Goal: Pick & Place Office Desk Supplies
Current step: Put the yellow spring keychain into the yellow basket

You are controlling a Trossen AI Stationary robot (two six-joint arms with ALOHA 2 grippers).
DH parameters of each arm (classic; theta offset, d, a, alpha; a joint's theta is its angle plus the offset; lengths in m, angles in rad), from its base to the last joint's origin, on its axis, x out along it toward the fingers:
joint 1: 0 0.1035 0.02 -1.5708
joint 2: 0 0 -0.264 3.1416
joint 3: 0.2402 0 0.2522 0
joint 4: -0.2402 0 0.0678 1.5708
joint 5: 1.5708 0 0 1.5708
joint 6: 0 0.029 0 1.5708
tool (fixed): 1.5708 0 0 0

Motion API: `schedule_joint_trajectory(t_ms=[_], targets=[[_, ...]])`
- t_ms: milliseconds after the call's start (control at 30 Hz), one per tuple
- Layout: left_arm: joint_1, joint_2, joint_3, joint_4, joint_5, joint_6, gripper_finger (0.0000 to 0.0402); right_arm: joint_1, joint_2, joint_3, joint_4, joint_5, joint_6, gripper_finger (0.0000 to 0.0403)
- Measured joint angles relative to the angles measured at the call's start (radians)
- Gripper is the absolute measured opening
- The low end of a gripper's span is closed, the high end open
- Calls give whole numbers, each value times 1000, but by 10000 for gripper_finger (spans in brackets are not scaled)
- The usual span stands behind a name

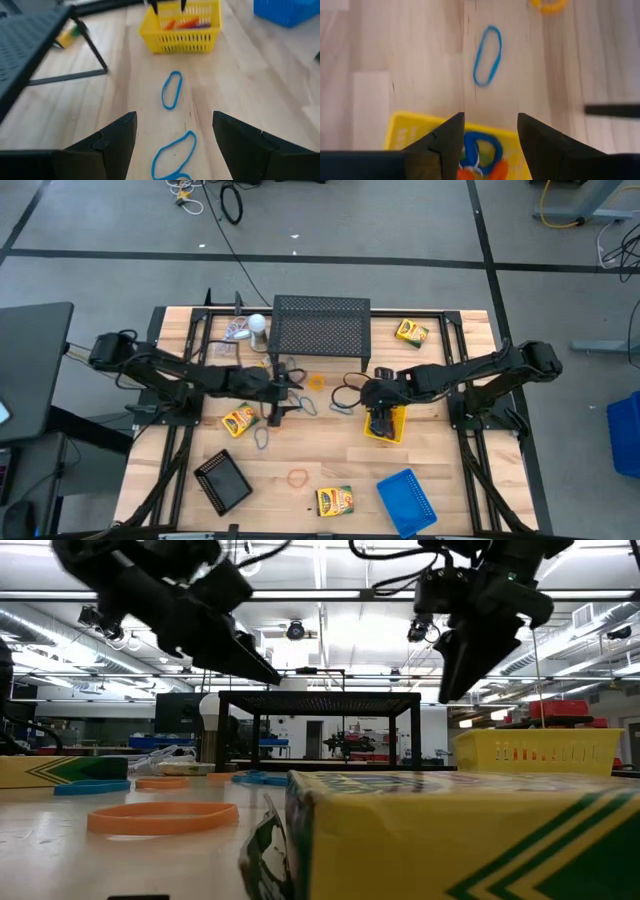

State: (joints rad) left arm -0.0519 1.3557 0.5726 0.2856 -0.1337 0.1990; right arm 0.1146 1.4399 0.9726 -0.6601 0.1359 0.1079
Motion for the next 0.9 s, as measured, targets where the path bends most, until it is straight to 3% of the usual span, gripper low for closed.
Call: schedule_joint_trajectory(t_ms=[433, 900], targets=[[105, 279, 290, -303, 12, 125, 264, 63, -10, 0, 42, 2, -68, 192], [221, 486, 443, -401, 95, 183, 264, 108, -90, 0, 15, 31, -44, 192]])
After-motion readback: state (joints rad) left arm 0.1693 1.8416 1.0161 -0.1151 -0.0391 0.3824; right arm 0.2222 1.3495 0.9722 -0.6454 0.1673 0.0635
